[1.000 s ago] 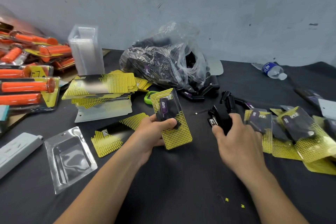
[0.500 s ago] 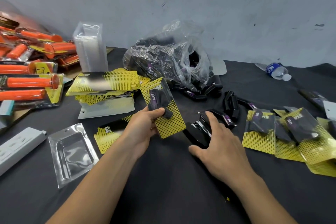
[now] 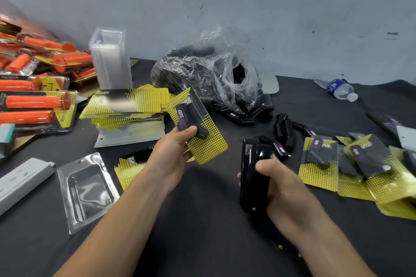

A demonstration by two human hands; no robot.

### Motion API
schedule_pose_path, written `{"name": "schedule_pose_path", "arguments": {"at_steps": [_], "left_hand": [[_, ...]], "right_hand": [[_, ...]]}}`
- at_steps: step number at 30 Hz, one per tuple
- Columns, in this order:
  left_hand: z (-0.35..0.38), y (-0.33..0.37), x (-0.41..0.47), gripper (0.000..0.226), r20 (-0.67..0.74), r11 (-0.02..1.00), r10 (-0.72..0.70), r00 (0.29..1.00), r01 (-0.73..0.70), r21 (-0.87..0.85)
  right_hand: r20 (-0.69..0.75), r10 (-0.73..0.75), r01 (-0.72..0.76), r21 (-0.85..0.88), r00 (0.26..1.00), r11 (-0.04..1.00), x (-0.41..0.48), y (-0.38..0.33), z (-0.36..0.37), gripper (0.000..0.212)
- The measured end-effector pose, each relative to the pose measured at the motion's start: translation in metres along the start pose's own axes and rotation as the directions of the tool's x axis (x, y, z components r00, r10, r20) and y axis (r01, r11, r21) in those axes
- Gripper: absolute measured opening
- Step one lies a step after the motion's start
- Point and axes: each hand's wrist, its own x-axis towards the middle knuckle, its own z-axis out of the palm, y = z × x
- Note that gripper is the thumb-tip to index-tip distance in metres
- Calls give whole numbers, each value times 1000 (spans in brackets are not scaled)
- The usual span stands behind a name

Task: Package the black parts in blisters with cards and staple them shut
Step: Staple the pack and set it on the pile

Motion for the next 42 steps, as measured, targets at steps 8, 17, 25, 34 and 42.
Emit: {"name": "schedule_pose_path", "arguments": {"at_steps": [8,17,25,34,42], "left_hand": [[3,9,-9,30,210,972,146,967,-101,-211],[11,7,-23,28,301,989,145,942,-132,-63],[19,7,-29,35,278,989,148,949,-143,-38],[21,6,-28,37,287,990,143,947,-134,-53],[23,5,-28,37,275,990,137,952,-121,-76]], "right_hand": [[98,-410,361,-683,907,635,-10,1,28,50],[90,-481,383,-737,872,557,-10,8,33,44],[77,-463,379,-697,883,608,-9,6,30,45],[58,-423,340,-698,904,631,-5,7,27,42],[37,-406,320,-685,913,655,-4,7,26,43]]}}
